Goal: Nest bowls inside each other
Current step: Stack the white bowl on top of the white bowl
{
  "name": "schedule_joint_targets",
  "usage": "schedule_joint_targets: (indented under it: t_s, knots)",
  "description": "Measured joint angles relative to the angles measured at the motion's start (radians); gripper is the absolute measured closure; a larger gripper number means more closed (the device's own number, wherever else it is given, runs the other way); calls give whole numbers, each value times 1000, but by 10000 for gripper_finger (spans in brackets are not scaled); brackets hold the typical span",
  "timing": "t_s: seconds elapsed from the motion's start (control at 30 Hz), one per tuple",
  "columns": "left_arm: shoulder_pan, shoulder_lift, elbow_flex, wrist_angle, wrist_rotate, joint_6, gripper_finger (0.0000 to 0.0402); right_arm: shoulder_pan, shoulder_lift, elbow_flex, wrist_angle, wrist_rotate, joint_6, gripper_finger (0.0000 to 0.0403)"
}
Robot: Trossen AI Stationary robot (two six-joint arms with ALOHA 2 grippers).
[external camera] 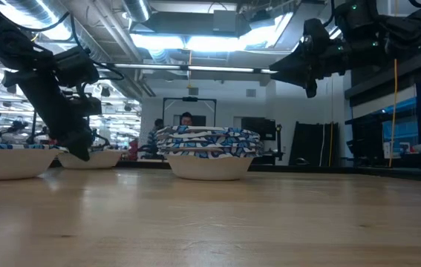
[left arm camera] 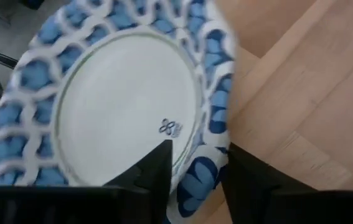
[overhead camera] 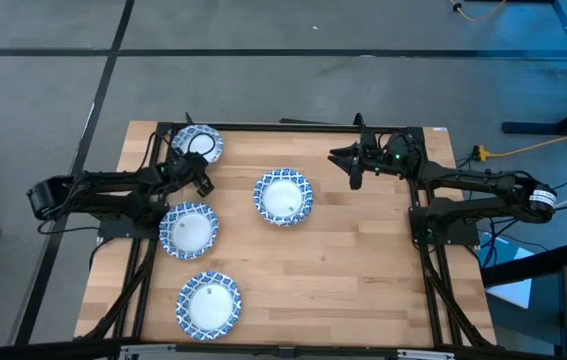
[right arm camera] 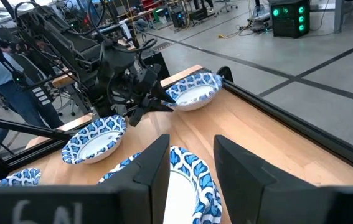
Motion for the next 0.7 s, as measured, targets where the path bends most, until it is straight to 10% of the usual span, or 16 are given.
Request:
schedule_joint_targets:
  t_s: [0.3,0.7]
  knots:
    - [0,-16,9,2,-2,-17,390,0,0,0,-3,0,0,277]
    - [-37,-20,312,-246,161,0,400,0,0,0,-7,0,3,277]
